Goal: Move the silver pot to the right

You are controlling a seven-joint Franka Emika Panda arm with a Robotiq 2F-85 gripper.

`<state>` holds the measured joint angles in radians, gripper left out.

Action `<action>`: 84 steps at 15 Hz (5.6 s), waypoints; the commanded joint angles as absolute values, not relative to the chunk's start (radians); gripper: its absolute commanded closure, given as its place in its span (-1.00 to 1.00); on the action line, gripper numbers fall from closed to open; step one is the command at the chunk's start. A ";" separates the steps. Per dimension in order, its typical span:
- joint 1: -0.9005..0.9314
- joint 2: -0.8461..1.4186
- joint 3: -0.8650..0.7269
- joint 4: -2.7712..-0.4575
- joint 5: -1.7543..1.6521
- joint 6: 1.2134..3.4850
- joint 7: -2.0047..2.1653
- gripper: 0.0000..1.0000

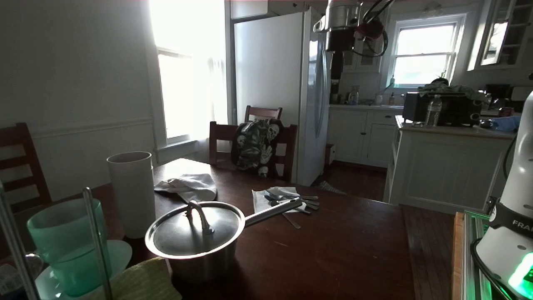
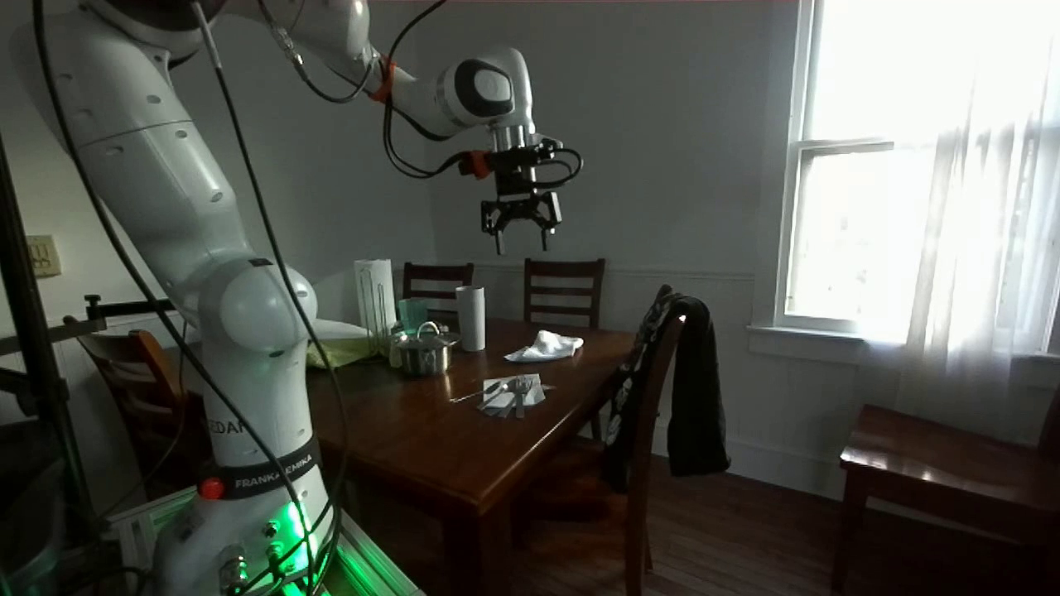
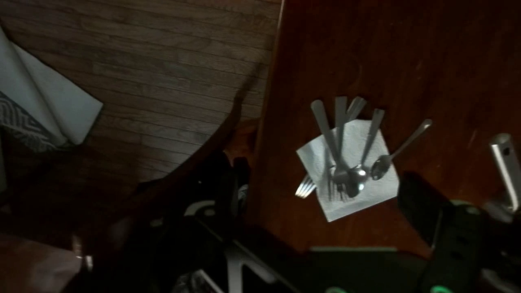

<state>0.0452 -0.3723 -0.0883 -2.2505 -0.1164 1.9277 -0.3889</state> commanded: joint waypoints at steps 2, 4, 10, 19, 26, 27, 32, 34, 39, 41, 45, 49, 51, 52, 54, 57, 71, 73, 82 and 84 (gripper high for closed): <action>0.136 -0.483 -0.041 -2.371 -0.023 1.932 -0.487 -1.00; 0.183 -0.526 -0.018 -2.421 0.003 1.942 -0.520 -1.00; 0.335 -0.603 0.051 -2.513 0.034 2.001 -0.588 -1.00; 0.335 -0.578 0.058 -2.488 0.011 1.981 -0.561 -1.00; 0.352 -0.520 0.085 -2.481 0.020 2.024 -0.547 -1.00; 0.355 -0.506 0.094 -2.481 0.021 2.041 -0.541 -1.00; 0.353 -0.421 0.140 -2.488 0.019 2.141 -0.483 -1.00; 0.351 -0.380 0.151 -2.487 0.021 2.190 -0.464 -1.00; 0.364 -0.261 0.175 -2.486 0.060 2.313 -0.459 -1.00; 0.366 -0.216 0.191 -2.491 0.070 2.367 -0.447 -1.00; 0.371 -0.137 0.224 -2.495 0.118 2.461 -0.439 -1.00; 0.360 -0.065 0.247 -2.503 0.146 2.577 -0.447 -1.00; 0.355 -0.035 0.255 -2.503 0.160 2.632 -0.453 -1.00; 0.352 -0.018 0.258 -2.503 0.159 2.654 -0.451 -1.00; 0.347 0.016 0.265 -2.503 0.170 2.696 -0.461 -1.00; 0.332 0.064 0.276 -2.501 0.152 2.761 -0.455 -1.00; 0.220 0.212 0.362 -2.476 0.079 2.971 -0.469 -0.23; 0.209 0.225 0.370 -2.470 0.062 2.991 -0.468 -0.02; 0.159 0.284 0.441 -2.440 0.124 3.040 -0.588 0.78; 0.159 0.277 0.428 -2.440 0.107 3.033 -0.572 0.86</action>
